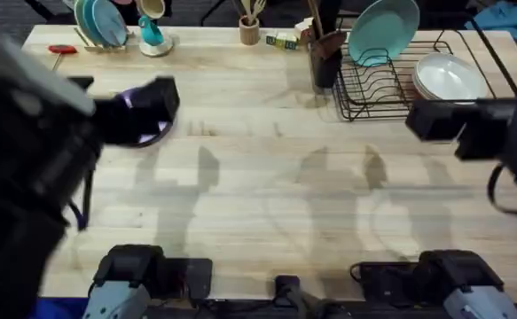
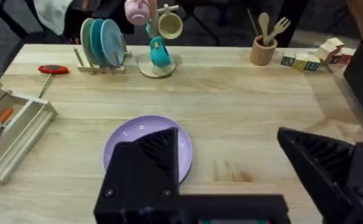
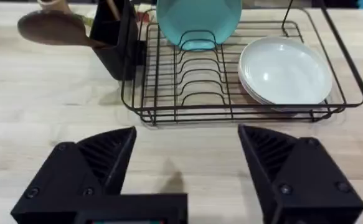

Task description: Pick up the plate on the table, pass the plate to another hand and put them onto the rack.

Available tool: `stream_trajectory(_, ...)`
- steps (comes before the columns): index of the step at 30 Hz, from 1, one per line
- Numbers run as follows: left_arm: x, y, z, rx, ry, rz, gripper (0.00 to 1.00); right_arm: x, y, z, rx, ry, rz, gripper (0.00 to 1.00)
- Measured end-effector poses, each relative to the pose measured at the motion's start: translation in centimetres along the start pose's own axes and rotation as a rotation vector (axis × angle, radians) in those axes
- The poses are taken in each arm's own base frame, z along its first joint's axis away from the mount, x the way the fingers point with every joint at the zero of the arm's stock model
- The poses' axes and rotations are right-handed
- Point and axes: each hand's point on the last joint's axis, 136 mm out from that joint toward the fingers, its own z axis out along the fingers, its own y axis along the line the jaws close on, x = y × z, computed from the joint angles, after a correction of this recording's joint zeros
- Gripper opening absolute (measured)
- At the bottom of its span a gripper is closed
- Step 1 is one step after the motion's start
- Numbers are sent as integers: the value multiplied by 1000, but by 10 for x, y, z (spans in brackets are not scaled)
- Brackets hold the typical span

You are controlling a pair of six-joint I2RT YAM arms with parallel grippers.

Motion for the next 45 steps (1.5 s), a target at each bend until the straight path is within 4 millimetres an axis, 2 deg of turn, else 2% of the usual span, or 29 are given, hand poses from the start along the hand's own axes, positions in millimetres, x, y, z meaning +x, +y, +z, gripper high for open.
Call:
stream_trajectory(5, -22, -1, 18, -1, 111, 5, 991, -28, 0, 18, -2, 111, -1, 994)
stream_trajectory(15, -34, -3, 55, -5, 374, 18, 993, -73, 0, 40, -3, 227, -9, 994)
stream_trajectory(20, -31, -4, 73, -6, 417, 21, 993, -76, 0, 47, -4, 238, -17, 994)
stream_trajectory(24, -24, -4, 76, -8, 450, 23, 993, -76, 0, 47, -4, 239, -18, 995)
stream_trajectory(29, -24, 2, 76, -27, 452, 17, 992, -76, 0, 47, -4, 239, -20, 996)
stream_trajectory(34, -16, 26, 72, -89, 486, -23, 992, -76, 0, 47, -4, 239, -20, 996)
stream_trajectory(41, -4, 88, 61, -232, 520, -154, 992, -76, 0, 47, -4, 239, -21, 996)
stream_trajectory(45, 9, 122, 60, -316, 554, -225, 992, -76, 0, 47, -4, 239, -21, 996)
